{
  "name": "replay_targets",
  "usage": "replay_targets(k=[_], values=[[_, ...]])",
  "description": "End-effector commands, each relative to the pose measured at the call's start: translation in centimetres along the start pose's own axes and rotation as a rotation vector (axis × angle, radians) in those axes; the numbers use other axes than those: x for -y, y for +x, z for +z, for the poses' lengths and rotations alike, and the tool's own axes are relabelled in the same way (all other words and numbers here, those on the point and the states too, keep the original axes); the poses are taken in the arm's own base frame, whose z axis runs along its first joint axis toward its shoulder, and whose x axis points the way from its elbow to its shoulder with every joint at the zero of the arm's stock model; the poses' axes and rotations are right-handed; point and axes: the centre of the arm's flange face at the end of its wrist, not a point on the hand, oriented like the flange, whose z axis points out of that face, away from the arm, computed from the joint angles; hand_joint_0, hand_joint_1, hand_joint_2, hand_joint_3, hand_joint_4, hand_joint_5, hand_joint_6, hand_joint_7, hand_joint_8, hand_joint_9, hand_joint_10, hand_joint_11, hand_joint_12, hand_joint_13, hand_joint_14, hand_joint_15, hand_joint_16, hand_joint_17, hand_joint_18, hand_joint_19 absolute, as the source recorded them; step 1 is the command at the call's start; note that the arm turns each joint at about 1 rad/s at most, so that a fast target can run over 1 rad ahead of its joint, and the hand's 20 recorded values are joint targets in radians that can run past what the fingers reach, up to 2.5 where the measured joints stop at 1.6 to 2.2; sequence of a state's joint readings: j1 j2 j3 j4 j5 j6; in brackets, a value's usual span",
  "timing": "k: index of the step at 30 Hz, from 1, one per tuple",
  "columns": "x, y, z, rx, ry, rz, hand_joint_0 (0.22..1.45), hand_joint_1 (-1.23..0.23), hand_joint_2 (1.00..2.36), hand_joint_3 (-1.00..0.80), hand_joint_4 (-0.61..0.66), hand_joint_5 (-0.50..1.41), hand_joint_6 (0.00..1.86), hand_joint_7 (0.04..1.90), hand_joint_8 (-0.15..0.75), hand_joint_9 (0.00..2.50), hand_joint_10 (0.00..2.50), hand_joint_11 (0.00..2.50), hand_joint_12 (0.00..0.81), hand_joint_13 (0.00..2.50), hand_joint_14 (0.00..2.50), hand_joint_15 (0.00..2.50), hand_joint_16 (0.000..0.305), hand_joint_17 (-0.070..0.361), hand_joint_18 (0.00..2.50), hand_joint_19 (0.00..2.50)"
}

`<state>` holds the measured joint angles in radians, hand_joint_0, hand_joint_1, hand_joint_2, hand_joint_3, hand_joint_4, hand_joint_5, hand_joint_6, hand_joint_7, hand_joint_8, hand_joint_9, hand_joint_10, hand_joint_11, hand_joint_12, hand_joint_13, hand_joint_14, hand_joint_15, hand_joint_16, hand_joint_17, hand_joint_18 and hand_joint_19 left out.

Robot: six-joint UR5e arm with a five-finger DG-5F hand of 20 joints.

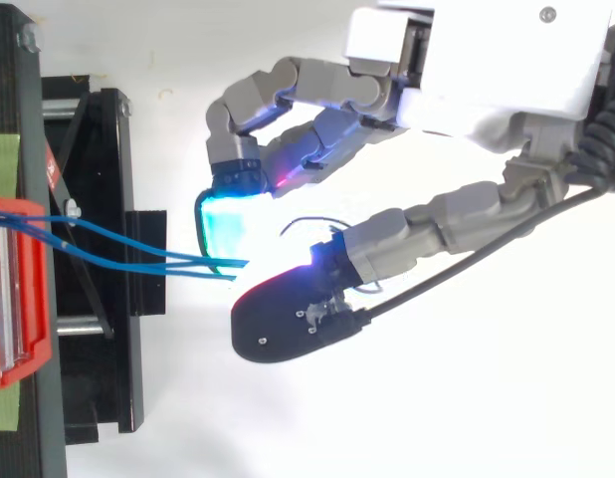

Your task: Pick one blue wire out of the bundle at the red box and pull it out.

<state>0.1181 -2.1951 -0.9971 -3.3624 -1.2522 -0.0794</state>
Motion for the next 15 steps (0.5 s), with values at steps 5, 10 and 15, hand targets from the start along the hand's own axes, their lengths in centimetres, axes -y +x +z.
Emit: replay_targets(k=[5,10,15], values=[[-0.10,0.01,0.03,-0.001,-0.004,0.016,0.60,-0.80,1.00,-0.43,0.13,-0.08,0.72,1.35,0.179,0.78,0.00,0.00,0.336,0.45,0.00,0.06,0.048,0.109,0.53,0.30],[-0.13,0.12,0.03,-0.002,-0.006,0.017,0.61,-0.81,1.02,-0.23,0.00,-0.13,0.82,1.23,0.204,0.68,0.00,0.01,0.347,0.43,0.00,0.11,0.048,0.109,0.52,0.31],[-0.07,0.00,0.00,-0.001,-0.002,0.015,0.68,-0.87,1.02,-0.21,-0.10,-0.18,0.89,1.29,0.201,0.68,0.00,0.08,0.358,0.46,0.00,0.12,0.049,0.110,0.55,0.30]])
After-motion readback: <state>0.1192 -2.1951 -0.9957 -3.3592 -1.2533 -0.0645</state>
